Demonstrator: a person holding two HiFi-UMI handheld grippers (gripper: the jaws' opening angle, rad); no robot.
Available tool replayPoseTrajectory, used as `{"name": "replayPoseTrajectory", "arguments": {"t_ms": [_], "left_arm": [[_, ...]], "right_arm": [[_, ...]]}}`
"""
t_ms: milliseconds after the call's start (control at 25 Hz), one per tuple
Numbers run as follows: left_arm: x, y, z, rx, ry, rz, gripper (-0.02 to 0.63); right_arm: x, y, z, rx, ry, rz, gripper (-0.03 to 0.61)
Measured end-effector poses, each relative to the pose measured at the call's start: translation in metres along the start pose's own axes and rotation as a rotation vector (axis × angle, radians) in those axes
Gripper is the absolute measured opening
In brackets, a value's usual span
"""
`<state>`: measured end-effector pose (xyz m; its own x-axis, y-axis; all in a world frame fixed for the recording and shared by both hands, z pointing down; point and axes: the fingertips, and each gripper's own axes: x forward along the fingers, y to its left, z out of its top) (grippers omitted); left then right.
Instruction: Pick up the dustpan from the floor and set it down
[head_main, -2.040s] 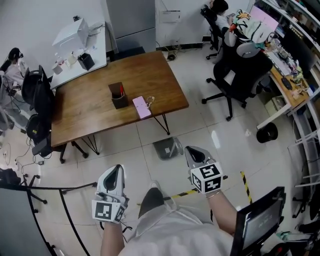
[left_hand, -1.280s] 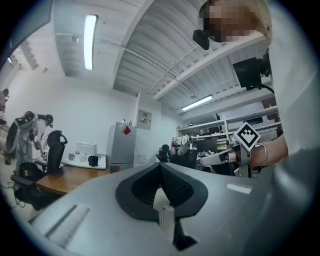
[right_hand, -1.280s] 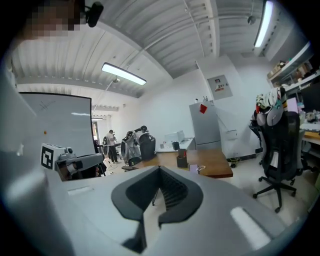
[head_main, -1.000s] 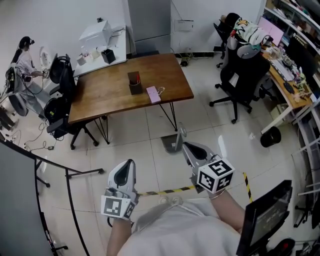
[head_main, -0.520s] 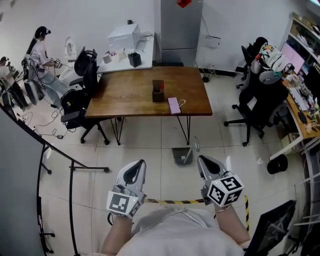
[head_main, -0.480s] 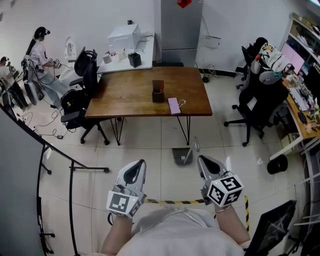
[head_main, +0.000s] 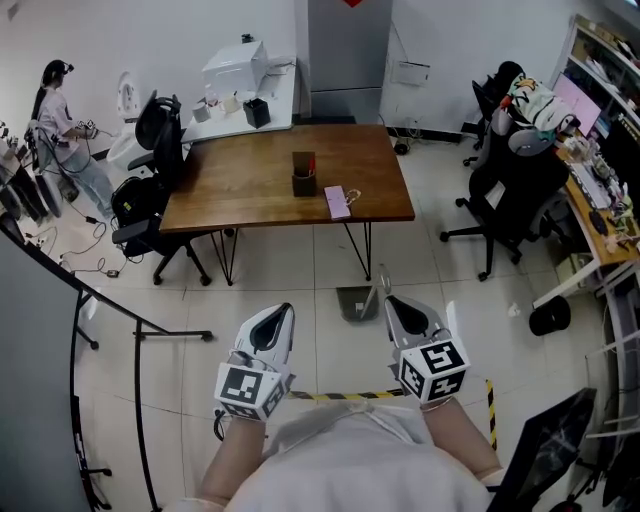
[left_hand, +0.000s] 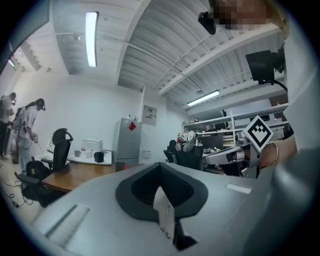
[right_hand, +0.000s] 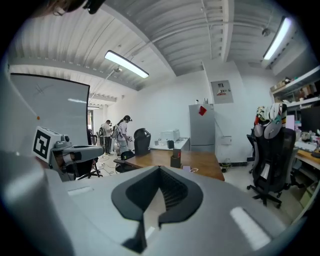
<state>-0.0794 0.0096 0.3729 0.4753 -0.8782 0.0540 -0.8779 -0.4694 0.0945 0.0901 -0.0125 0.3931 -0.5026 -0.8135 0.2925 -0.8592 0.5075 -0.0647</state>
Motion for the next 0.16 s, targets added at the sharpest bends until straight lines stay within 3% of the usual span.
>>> {"name": "replayPoseTrajectory", "arguments": {"t_ms": [160], "left_arm": [[0.0101,-0.0030,-0.0122,-0.014,0.040,-0.007,0.015]], "right_arm": [[0.0005,0.0029,0.0038,-0.025,-0.015,-0.006,0.002]]}}
